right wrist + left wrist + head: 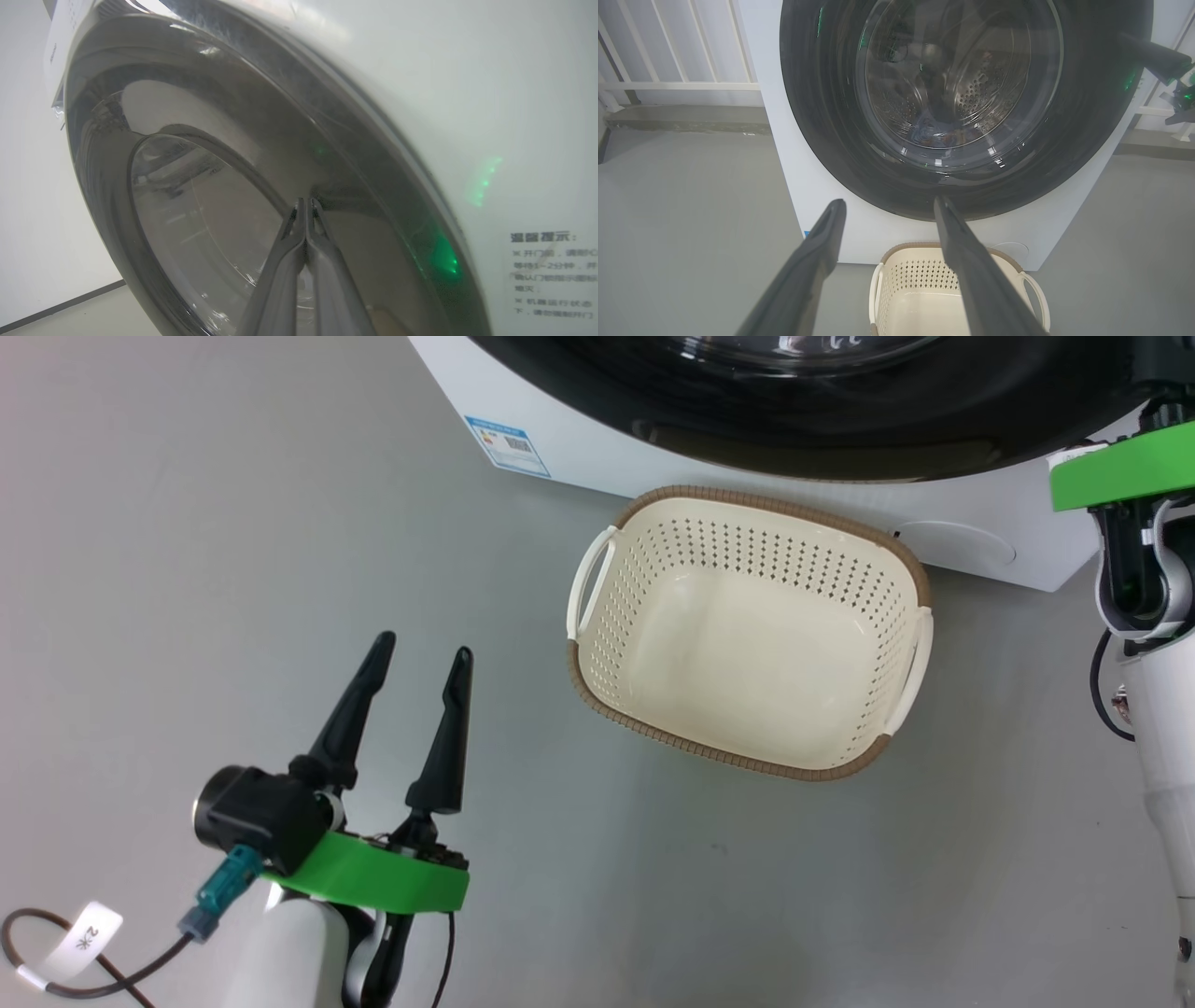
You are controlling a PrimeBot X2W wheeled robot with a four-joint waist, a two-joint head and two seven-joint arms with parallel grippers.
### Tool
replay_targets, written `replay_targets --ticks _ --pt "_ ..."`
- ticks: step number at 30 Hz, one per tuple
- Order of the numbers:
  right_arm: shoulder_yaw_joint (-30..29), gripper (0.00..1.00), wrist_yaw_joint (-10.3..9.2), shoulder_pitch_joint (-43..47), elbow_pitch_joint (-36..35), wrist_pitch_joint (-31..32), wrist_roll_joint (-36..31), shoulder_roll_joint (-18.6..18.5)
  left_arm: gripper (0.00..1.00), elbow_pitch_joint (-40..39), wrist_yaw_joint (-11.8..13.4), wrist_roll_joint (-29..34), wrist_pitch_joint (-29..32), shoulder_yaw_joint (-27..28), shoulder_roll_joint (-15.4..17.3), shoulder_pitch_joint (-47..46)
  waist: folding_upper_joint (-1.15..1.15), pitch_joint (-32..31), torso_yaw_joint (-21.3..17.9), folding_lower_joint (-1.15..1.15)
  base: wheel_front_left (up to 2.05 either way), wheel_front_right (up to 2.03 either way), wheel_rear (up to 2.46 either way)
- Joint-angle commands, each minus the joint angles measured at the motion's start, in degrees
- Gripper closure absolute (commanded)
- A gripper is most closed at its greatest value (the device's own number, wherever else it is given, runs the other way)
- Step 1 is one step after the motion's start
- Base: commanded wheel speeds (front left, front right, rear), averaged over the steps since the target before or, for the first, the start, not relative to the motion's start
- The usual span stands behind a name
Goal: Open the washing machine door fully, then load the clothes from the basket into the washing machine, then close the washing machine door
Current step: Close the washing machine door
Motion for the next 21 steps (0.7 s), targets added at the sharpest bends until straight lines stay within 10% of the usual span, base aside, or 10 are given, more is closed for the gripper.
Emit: replay_targets --ticks 1,8,12,14,21 --pt "0.0 1.00 -0.58 -2.1 -1.0 -0.1 -0.2 0.1 0.00 -1.3 -0.1 -0.4 -0.4 1.8 1.2 -1.2 0.00 0.4 0.1 0.00 0.00 0.00 0.00" --pt "3.0 0.91 -0.58 3.2 -2.6 -0.1 0.6 0.6 0.00 1.5 -0.1 0.9 -0.4 2.7 1.2 -0.1 0.00 -2.6 -1.6 0.00 0.00 0.00 0.00" --pt "5.0 0.42 -0.58 7.7 -4.0 -0.1 1.9 0.7 0.00 3.5 -0.1 2.1 -0.4 3.9 1.2 1.1 0.00 -5.4 -3.1 0.00 0.00 0.00 0.00" --pt "5.7 0.01 -0.58 10.0 -4.7 -0.1 2.2 0.5 0.00 4.3 -0.1 2.7 -0.4 4.7 1.2 1.8 0.00 -7.0 -4.0 0.00 0.00 0.00 0.00" --pt "6.3 0.00 -0.58 18.1 -6.0 -0.1 2.3 1.6 0.00 6.3 -0.1 3.1 -0.4 7.1 3.0 5.0 0.00 -12.6 -7.6 0.00 0.00 0.00 0.00"
